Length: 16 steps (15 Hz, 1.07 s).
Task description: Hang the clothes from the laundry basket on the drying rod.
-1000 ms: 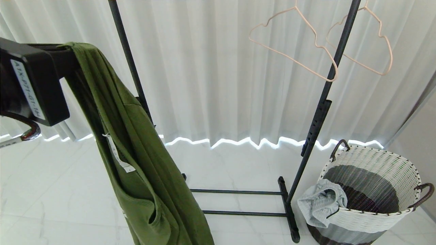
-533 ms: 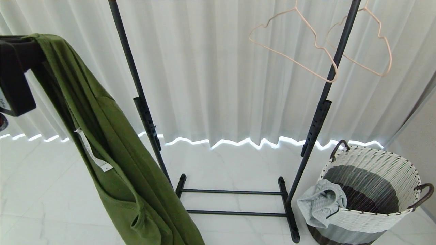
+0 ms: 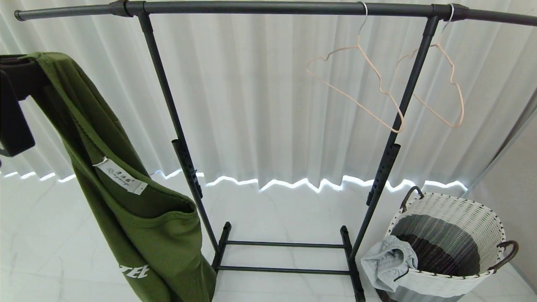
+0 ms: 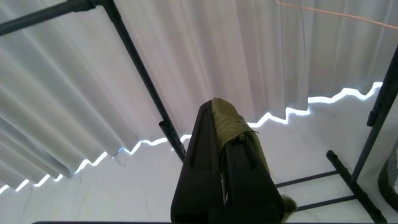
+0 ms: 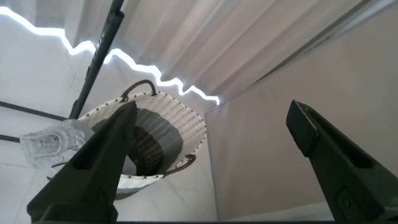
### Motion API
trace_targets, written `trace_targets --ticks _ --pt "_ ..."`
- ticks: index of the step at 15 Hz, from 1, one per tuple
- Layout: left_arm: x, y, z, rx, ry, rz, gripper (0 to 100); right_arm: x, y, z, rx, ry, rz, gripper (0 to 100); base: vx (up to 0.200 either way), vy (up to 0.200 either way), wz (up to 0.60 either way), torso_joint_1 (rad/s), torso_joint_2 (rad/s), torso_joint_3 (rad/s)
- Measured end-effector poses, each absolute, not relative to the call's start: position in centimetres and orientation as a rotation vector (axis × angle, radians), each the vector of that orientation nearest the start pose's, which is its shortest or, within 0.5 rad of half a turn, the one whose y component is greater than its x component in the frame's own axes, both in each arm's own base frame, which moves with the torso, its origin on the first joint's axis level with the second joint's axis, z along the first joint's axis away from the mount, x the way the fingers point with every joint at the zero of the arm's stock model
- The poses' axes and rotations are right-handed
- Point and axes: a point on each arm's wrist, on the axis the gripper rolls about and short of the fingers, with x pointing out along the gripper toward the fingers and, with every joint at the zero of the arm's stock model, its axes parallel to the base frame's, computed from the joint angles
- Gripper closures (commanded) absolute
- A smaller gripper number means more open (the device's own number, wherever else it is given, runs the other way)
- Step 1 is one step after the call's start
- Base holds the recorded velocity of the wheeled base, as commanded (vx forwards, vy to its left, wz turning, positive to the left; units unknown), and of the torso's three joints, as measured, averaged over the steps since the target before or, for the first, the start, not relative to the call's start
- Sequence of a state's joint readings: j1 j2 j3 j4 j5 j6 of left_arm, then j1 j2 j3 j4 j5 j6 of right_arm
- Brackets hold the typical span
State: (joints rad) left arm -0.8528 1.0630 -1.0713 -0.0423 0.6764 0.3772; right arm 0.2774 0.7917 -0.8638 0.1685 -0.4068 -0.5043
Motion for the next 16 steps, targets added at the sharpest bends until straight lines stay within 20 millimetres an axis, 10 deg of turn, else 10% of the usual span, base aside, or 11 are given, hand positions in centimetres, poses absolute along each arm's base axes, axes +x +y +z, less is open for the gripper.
trace_targets --ticks 16 --pt "9.07 -8.22 33.81 0.364 -0.065 -0.172 100 6.78 1.14 29.63 -0.487 0.070 -0.051 0 0.000 0.000 0.00 0.202 -0.45 -0.256"
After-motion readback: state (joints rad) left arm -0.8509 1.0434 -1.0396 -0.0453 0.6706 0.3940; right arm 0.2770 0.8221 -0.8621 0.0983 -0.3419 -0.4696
